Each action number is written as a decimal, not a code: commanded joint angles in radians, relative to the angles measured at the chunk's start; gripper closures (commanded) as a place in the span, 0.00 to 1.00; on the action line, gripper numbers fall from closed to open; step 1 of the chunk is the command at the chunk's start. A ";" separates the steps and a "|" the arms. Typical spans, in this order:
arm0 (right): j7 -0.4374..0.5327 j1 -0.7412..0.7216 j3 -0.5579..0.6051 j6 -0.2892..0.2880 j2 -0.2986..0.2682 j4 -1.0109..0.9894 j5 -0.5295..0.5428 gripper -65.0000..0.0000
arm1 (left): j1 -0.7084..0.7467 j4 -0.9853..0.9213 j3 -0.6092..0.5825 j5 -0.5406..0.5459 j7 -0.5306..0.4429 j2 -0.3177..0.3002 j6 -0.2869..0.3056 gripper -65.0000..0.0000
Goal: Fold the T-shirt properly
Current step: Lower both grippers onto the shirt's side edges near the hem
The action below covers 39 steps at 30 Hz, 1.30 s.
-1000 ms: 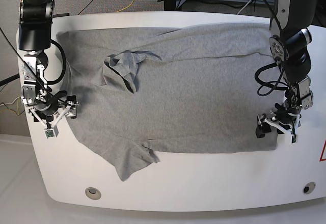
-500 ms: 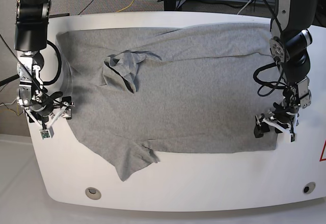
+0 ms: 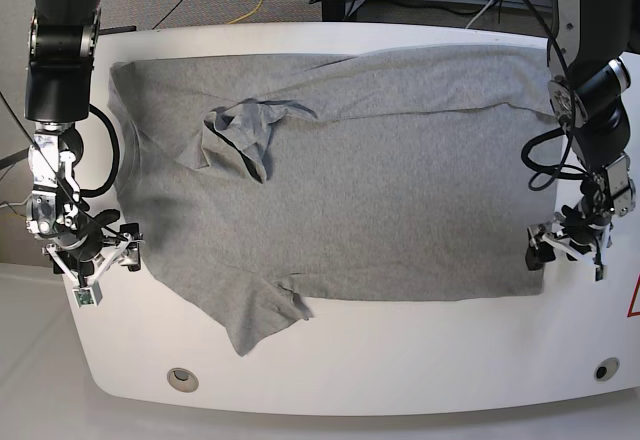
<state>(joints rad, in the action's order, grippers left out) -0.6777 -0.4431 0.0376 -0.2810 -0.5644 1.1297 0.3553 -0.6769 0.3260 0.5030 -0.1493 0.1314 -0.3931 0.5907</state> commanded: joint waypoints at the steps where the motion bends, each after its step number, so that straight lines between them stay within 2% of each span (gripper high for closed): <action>1: 0.017 -0.041 -0.005 0.004 -0.006 -0.006 0.001 0.21 | -0.053 0.017 0.000 0.017 -0.011 -0.027 0.005 0.15; 11: 0.074 -0.062 -0.003 0.004 0.007 -0.104 0.000 0.21 | -0.054 0.015 0.000 0.017 -0.019 -0.023 0.005 0.15; 21: 0.074 -0.058 -0.003 0.004 0.020 -0.121 0.000 0.21 | -0.030 -0.041 0.001 0.017 -0.121 0.003 0.005 0.14; 39: 0.074 -0.015 -0.005 0.004 0.017 -0.115 0.000 0.21 | -0.025 -0.144 0.023 0.018 -0.166 0.030 0.005 0.14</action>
<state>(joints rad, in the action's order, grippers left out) -0.6270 -0.4335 0.0410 -0.2802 -0.5259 0.9981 0.3473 -0.6773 0.1825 0.5140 -0.1341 -0.0441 -0.3519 0.5903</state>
